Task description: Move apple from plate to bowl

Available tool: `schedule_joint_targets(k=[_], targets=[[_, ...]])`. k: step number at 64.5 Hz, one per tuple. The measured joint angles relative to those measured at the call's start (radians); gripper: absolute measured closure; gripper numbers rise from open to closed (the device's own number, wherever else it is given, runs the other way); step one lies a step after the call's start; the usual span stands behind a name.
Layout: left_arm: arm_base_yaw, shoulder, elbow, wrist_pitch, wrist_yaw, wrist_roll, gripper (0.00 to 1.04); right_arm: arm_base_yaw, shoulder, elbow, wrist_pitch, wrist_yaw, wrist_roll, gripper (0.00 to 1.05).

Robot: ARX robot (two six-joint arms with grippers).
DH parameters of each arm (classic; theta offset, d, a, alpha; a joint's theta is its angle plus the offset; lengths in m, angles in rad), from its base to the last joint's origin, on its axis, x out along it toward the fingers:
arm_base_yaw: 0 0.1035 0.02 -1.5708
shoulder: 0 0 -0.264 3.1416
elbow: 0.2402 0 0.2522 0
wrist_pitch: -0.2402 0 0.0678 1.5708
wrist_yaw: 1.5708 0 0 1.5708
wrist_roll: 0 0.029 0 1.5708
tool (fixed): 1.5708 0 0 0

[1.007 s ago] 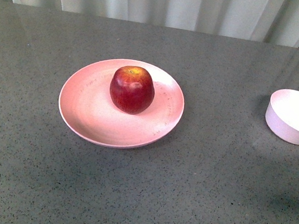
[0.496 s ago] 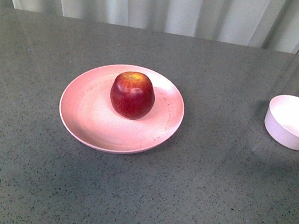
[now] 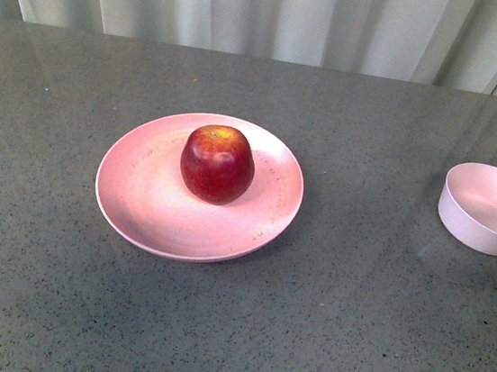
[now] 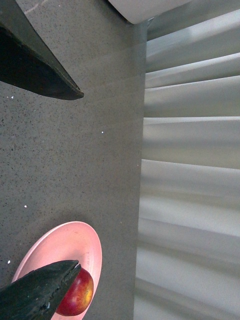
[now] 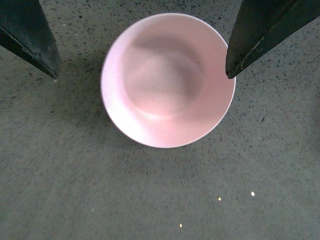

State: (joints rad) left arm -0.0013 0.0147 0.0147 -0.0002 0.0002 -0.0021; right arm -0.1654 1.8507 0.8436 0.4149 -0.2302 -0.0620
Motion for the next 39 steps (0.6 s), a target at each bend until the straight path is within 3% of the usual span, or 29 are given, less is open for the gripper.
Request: schedule_joint_targets(k=[36, 39], targets=[[0.000, 0.000, 0.000, 0.000, 0.000, 0.000, 0.09, -0.009, 0.154, 0.085, -0.056, 0.066, 0.092, 0.09], [0.000, 0.000, 0.000, 0.000, 0.000, 0.000, 0.09, -0.012, 0.161, 0.088, -0.056, 0.069, 0.098, 0.12]])
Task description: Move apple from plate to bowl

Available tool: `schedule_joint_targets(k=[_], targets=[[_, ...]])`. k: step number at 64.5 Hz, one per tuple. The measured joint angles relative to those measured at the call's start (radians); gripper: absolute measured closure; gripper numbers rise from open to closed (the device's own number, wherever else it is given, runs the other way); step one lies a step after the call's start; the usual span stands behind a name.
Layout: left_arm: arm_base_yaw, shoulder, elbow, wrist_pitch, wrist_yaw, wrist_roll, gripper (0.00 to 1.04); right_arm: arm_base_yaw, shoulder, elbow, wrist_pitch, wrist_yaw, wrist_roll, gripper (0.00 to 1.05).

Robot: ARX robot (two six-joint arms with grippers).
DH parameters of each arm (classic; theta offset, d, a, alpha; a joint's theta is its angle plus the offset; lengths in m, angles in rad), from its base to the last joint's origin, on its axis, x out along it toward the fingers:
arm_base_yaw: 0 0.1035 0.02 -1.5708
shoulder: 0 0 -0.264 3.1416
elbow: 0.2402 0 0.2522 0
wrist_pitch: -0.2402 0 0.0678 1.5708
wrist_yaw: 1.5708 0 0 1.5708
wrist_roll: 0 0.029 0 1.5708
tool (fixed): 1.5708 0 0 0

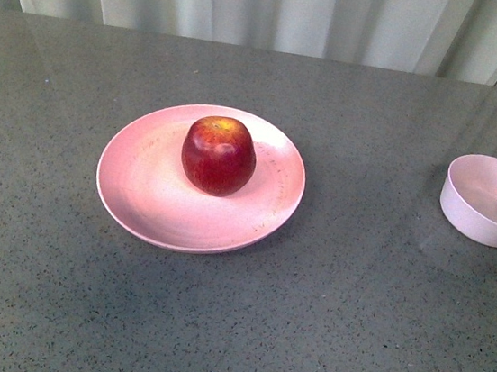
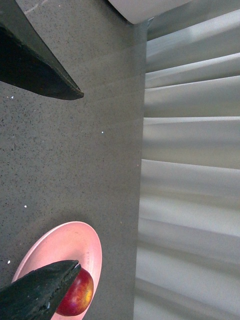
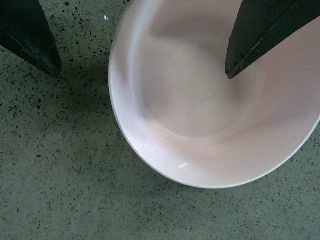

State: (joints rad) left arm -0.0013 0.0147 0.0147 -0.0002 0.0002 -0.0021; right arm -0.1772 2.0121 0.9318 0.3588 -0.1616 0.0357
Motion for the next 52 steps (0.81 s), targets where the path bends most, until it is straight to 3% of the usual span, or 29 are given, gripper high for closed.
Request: schedule_joint_targets(k=[22, 34, 52], targets=[[0.000, 0.000, 0.000, 0.000, 0.000, 0.000, 0.09, 0.002, 0.011, 0.011, -0.025, -0.003, 0.032, 0.63], [0.000, 0.000, 0.000, 0.000, 0.000, 0.000, 0.09, 0.037, 0.008, 0.019, -0.054, -0.018, 0.060, 1.00], [0.000, 0.000, 0.000, 0.000, 0.000, 0.000, 0.09, 0.122, -0.046, -0.020, -0.060, -0.044, 0.074, 1.03]])
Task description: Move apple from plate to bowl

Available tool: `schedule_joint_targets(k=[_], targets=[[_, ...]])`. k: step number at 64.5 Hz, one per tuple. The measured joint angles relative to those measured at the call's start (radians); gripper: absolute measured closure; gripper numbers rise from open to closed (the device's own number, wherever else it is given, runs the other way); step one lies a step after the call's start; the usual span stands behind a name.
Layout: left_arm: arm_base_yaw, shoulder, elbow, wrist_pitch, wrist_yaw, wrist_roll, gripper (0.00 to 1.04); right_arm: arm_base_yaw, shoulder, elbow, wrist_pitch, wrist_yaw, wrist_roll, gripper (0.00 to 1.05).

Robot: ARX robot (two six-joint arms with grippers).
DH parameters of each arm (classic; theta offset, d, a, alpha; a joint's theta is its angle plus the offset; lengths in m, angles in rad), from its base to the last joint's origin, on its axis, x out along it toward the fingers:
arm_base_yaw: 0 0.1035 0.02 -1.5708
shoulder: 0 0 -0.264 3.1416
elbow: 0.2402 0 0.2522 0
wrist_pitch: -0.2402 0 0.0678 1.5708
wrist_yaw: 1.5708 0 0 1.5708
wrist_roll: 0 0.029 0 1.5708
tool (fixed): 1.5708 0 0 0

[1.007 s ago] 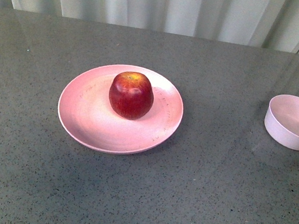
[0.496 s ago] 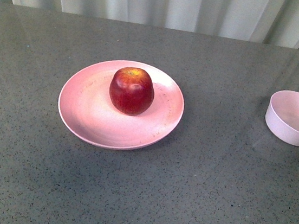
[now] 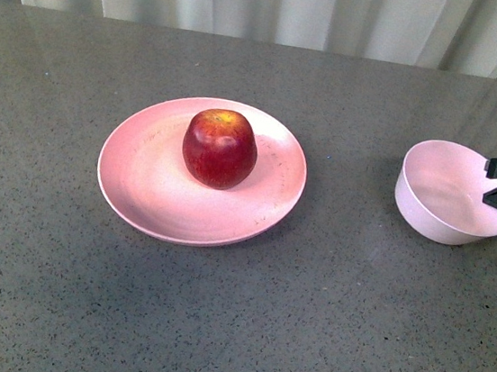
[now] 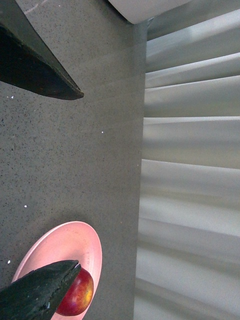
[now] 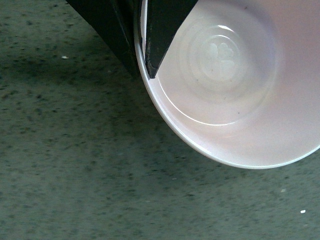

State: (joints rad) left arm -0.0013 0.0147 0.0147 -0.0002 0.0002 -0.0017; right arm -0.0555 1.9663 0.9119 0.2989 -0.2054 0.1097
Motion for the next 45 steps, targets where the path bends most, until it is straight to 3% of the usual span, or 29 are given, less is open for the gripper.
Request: schedule_joint_targets(k=[45], targets=[[0.000, 0.000, 0.000, 0.000, 0.000, 0.000, 0.09, 0.153, 0.057, 0.046, -0.006, 0.046, 0.089, 1.03]])
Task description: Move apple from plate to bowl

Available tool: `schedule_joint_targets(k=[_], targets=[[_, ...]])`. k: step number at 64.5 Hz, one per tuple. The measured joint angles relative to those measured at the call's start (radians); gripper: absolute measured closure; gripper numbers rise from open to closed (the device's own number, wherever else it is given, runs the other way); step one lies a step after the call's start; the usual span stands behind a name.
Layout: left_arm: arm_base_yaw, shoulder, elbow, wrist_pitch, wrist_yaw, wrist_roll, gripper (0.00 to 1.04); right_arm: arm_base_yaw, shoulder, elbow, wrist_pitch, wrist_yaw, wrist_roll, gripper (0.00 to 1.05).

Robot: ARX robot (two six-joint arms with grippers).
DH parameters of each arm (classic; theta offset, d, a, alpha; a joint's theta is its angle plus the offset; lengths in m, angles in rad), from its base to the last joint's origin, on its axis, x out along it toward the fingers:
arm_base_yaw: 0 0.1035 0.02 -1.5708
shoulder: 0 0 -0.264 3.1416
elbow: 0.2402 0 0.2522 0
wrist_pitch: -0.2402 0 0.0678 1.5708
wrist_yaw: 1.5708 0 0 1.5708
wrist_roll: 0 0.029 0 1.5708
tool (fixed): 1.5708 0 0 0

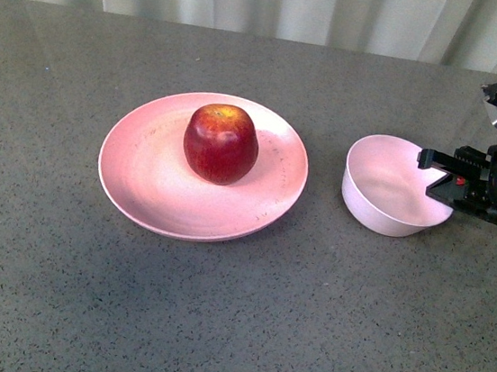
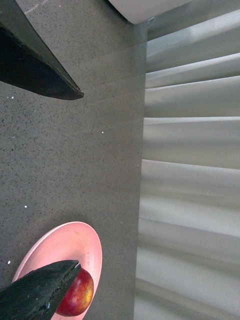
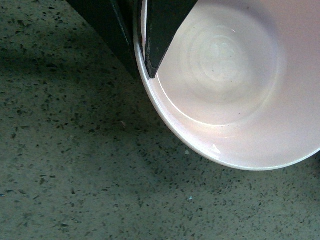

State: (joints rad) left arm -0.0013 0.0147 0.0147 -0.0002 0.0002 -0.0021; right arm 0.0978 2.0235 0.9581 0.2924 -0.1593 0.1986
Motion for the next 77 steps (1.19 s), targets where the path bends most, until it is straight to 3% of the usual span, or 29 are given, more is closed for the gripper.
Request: schedule_joint_targets(k=[22, 42, 44, 51, 55, 73, 77], targets=[[0.000, 0.000, 0.000, 0.000, 0.000, 0.000, 0.09, -0.012, -0.045, -0.035, 0.069, -0.038, 0.026, 0.54], [0.000, 0.000, 0.000, 0.000, 0.000, 0.000, 0.09, -0.080, -0.401, -0.266, 0.299, -0.086, -0.014, 0.07], [0.000, 0.000, 0.000, 0.000, 0.000, 0.000, 0.09, -0.090, -0.448, -0.301, 0.321, -0.092, -0.019, 0.08], [0.000, 0.000, 0.000, 0.000, 0.000, 0.000, 0.09, -0.098, -0.512, -0.447, 0.639, 0.124, -0.116, 0.25], [0.000, 0.000, 0.000, 0.000, 0.000, 0.000, 0.09, -0.100, -0.540, -0.517, 0.733, 0.156, -0.149, 0.36], [0.000, 0.000, 0.000, 0.000, 0.000, 0.000, 0.09, -0.099, -0.727, -0.709, 0.746, 0.156, -0.189, 0.85], [0.000, 0.000, 0.000, 0.000, 0.000, 0.000, 0.09, -0.099, -0.781, -0.759, 0.738, 0.157, -0.190, 1.01]])
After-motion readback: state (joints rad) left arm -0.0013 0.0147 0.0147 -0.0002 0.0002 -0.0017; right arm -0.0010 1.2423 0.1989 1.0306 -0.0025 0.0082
